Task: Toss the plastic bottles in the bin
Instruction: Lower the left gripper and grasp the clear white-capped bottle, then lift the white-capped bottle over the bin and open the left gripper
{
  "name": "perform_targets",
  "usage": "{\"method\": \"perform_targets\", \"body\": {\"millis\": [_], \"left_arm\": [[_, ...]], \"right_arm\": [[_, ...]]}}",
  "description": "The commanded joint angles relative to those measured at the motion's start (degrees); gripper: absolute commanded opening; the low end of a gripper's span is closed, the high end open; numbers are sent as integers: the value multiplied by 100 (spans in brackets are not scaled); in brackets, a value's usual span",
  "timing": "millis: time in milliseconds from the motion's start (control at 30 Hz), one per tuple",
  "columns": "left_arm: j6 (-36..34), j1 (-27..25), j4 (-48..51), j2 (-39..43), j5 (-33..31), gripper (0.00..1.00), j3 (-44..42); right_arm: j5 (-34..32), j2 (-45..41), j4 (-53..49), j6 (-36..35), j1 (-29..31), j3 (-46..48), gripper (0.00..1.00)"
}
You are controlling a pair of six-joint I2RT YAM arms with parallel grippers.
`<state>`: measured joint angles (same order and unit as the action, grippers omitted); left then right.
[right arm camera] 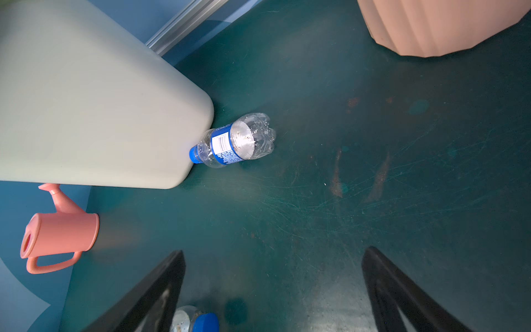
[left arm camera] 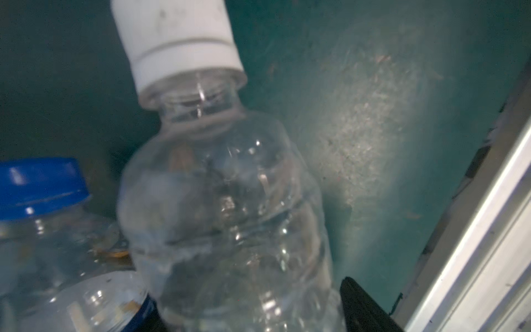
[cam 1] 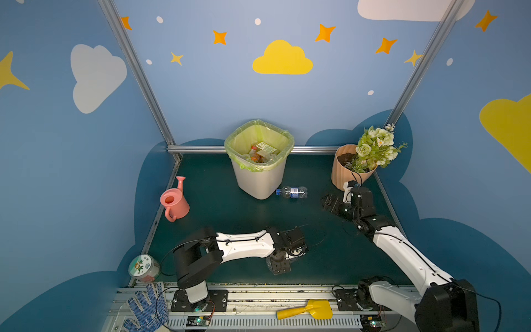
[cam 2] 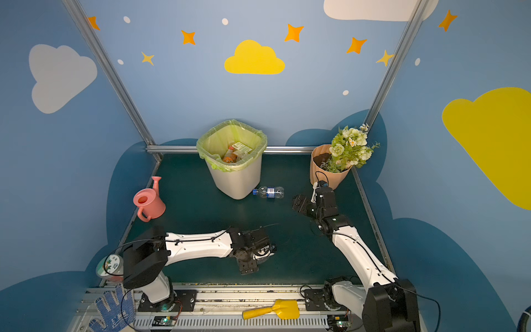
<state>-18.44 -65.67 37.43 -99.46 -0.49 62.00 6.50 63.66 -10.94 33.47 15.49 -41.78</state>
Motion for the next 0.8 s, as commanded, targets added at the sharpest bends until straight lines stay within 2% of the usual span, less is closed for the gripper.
{"method": "perform_targets", "body": {"millis": [0, 133, 267, 333, 567, 633, 767], "left_arm": [[-38, -6, -77, -25, 49, 77, -2], [52, 6, -251, -12, 101, 74, -71], [166, 52, -369, 67, 154, 63, -141], [264, 100, -553, 282, 258, 57, -235], [554, 382, -902, 822, 532, 47, -522], [653, 430, -1028, 1045, 515, 46, -584], [935, 606, -1576, 2089, 321, 45, -758]], "right_arm": [[-8, -99, -90, -16, -38, 11, 94], [-26, -134, -107, -25, -50, 27, 94], [-17, -152, -109, -20, -68, 39, 94], [-17, -168, -108, -16, -72, 60, 94], [-20, -196, -85, 13, -108, 99, 94], [-16, -212, -92, 10, -107, 108, 94], [-22, -264, -96, 10, -125, 109, 94]]}}
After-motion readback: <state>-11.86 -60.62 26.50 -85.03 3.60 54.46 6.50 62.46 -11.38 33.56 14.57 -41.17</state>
